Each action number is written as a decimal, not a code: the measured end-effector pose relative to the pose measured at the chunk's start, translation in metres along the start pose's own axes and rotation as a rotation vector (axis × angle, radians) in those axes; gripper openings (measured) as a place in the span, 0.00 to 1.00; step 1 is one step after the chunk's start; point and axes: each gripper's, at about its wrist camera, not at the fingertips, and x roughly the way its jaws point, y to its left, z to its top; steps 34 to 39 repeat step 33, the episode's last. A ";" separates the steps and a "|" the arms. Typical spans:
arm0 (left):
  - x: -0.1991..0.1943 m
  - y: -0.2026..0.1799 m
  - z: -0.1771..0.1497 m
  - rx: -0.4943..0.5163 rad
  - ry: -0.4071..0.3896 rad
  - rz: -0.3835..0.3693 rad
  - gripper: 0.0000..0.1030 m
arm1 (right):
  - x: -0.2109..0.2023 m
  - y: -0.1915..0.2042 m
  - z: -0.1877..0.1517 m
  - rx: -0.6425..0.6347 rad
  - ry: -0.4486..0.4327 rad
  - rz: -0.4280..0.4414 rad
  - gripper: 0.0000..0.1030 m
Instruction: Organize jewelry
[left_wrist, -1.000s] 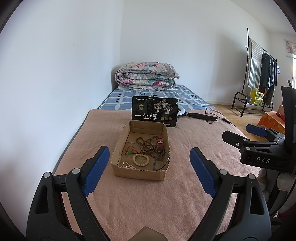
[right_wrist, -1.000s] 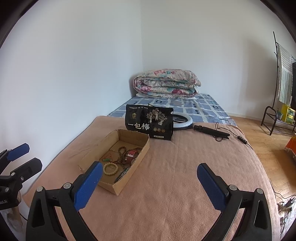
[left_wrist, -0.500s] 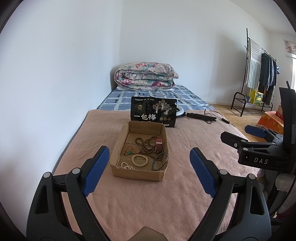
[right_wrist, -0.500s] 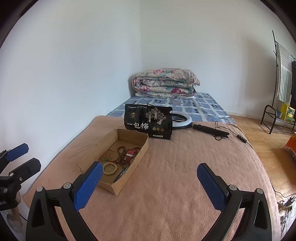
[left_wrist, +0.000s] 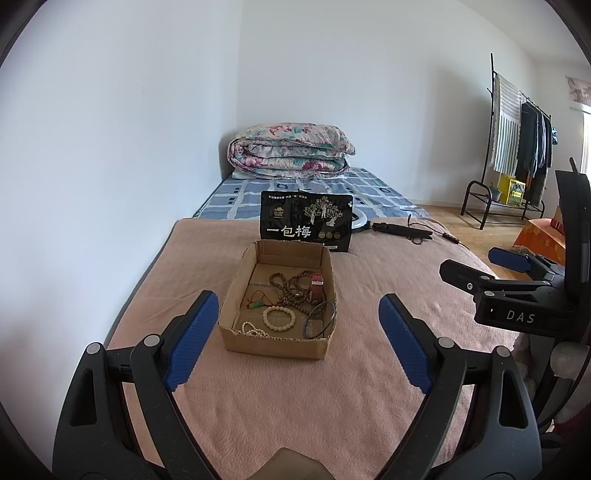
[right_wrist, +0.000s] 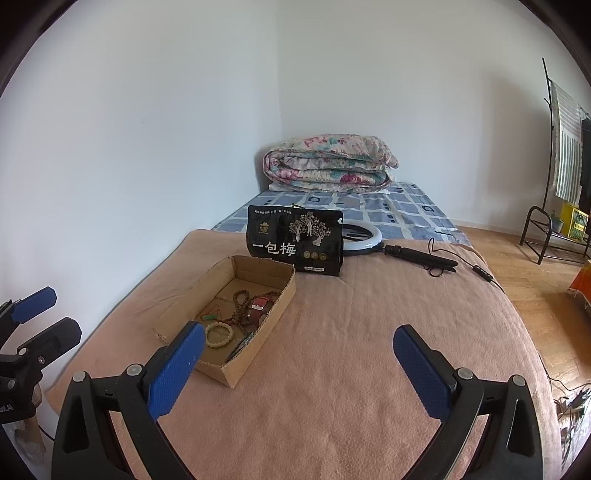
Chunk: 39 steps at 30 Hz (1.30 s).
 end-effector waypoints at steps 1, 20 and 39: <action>0.000 0.001 -0.001 0.000 0.001 0.000 0.88 | 0.000 0.000 0.000 0.000 0.000 0.000 1.00; 0.004 -0.004 -0.002 0.007 0.023 -0.004 0.88 | 0.002 -0.001 -0.003 -0.001 0.005 -0.004 1.00; 0.006 -0.003 -0.007 0.007 0.016 0.011 0.88 | -0.001 -0.005 -0.005 -0.006 0.007 -0.011 1.00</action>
